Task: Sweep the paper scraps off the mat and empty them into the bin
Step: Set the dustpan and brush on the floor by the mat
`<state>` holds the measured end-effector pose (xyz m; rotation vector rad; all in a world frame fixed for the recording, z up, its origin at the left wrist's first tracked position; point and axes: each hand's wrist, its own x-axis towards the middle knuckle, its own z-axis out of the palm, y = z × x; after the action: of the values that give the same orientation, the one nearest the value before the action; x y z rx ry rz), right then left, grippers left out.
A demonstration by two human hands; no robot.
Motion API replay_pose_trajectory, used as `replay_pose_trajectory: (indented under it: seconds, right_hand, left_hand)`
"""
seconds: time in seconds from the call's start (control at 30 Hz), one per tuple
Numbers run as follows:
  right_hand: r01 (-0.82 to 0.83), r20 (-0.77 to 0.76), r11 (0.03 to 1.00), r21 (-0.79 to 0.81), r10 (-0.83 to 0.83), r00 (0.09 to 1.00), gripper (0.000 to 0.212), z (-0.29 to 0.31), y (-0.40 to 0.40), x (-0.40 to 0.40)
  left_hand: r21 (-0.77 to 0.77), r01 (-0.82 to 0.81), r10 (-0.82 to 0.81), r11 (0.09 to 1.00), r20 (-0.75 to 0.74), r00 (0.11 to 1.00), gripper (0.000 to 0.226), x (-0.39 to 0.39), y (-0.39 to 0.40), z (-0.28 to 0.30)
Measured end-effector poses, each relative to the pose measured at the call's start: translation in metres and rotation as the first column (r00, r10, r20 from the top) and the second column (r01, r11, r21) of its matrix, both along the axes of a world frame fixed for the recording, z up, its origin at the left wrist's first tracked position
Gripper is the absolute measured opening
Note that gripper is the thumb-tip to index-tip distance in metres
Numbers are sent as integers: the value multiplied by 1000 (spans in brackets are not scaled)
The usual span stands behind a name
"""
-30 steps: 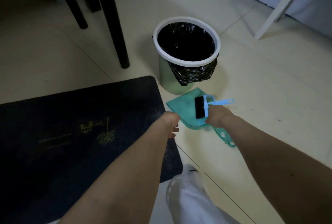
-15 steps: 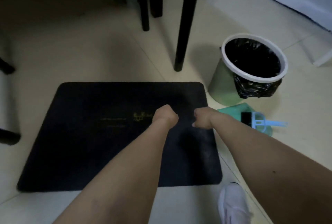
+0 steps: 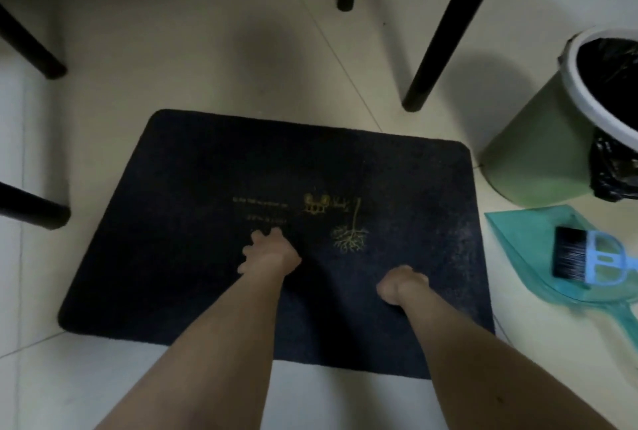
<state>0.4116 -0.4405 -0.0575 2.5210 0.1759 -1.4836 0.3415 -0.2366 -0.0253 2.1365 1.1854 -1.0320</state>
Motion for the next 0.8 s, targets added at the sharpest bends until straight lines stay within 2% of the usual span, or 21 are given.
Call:
replay_pose_trajectory:
  seconds: [0.07,0.13,0.27,0.33,0.43,0.6,0.8]
  right_hand:
    - [56,16,998,-41,-56,998,52,-14,1,-15]
    - [191,82,980,-46,-187,979,56,-24,3,-27]
    - [459,132,887,-53,-450,883,74,-25,14,-30]
    - [520,163,854,-24,-510,845,74,-21,17,-30]
    - [531,170,847,17,-525,834,74,-19,24,-31]
    - [425,215,897,124,-442,871,73,-23,40,-34]
    - [420,213,901,109,-434,875,83,-22,54,-24]
  left_hand:
    - [-22,-27,25,999,-58,998,80,-13,3,-16]
    - [-51,-82,78,995,-75,994,82,-22,4,-28]
    - [-101,-155,152,983,-40,988,86,-27,11,-33]
    - [-111,-166,162,980,-43,986,89,-32,13,-32]
    - [-107,-202,198,973,-47,979,90,-48,12,-33]
    - [-82,-254,252,964,-37,967,89,-70,14,-30]
    - [-40,-257,258,966,17,966,91,-84,5,-29]
